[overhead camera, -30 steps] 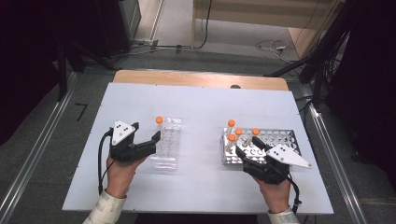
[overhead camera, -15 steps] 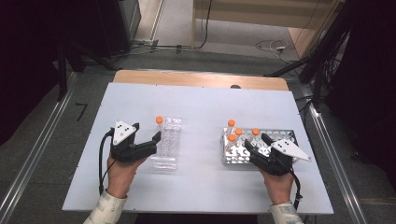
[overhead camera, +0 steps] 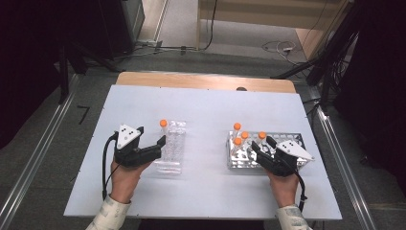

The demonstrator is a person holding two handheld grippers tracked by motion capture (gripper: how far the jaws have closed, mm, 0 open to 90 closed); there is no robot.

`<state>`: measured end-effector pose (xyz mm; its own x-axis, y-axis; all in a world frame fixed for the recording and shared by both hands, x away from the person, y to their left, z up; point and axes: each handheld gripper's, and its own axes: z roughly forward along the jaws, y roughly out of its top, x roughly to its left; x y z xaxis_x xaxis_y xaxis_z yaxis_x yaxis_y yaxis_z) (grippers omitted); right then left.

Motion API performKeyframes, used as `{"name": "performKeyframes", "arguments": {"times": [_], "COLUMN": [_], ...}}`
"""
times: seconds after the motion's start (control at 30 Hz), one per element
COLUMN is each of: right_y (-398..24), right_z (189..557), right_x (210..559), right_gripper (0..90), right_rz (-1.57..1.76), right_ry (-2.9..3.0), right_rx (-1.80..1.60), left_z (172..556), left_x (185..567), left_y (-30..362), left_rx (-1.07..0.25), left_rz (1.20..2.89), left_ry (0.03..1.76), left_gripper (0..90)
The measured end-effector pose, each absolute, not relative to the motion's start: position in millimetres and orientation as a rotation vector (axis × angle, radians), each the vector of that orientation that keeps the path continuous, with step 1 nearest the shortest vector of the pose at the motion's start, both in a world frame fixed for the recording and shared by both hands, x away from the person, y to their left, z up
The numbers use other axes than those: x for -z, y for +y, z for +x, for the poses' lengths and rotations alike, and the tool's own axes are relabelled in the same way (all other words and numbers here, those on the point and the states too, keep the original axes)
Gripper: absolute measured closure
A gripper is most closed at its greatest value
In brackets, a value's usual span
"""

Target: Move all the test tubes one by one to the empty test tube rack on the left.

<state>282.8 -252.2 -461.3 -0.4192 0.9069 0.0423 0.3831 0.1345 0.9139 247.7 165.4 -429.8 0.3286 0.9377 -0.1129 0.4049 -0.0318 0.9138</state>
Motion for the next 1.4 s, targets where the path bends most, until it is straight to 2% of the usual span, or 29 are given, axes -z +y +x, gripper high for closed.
{"name": "performKeyframes", "arguments": {"times": [0.17,0.7,1.4], "right_y": [-250.4,-246.2,-247.2], "right_z": [285.1,289.0,280.4], "right_x": [464.2,468.9,445.0], "right_gripper": [49.4,70.3,71.7], "right_rz": [1.237,1.233,1.170], "right_ry": [1.884,1.876,1.809], "right_rx": [-1.255,-1.214,-1.252], "left_z": [247.5,247.0,246.3], "left_x": [429.7,429.6,429.2], "left_y": [165.3,164.0,162.3], "left_rx": [-0.682,-0.682,-0.691], "left_rz": [1.614,1.617,1.628], "left_ry": [1.239,1.235,1.226], "left_gripper": [18.8,18.8,17.5]}}
